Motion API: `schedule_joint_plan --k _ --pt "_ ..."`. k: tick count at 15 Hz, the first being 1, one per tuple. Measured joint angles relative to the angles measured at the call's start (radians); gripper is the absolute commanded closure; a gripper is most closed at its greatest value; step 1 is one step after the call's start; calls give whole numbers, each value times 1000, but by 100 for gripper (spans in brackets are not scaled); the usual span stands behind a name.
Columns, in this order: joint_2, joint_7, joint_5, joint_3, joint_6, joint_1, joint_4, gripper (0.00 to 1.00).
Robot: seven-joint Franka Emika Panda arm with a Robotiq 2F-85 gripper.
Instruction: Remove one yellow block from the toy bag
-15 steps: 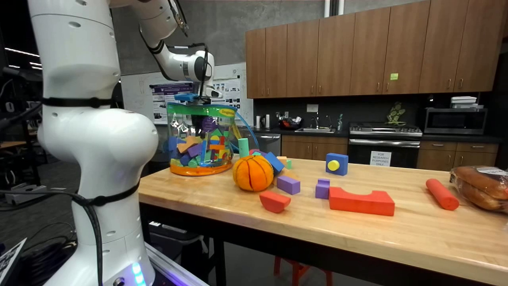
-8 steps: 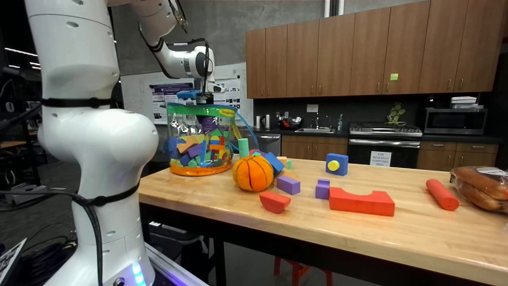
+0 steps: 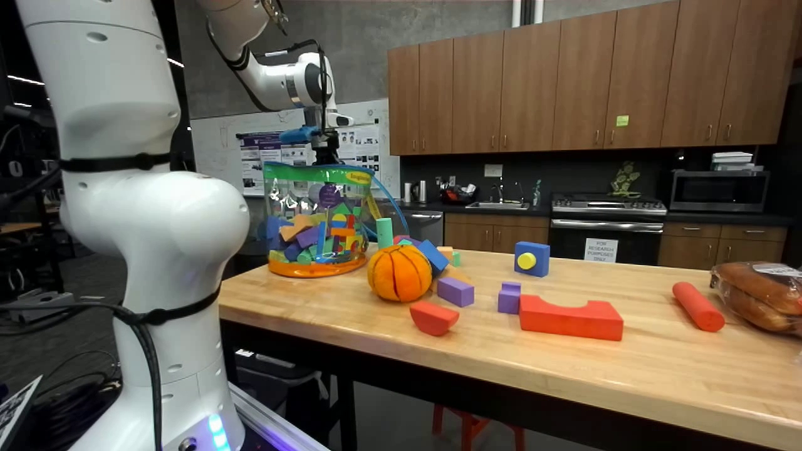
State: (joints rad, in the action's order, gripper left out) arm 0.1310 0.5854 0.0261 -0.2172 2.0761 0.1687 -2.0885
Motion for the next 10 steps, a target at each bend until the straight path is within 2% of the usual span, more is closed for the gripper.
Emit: schedule_joint_plan --k 3,4,6,10 --pt "11 -2 0 0 -1 0 0 76" --pt "11 -2 0 0 -1 0 0 49" --pt "10 -3 0 0 -1 0 0 48" --pt "5 -5 -7 0 0 0 0 24"
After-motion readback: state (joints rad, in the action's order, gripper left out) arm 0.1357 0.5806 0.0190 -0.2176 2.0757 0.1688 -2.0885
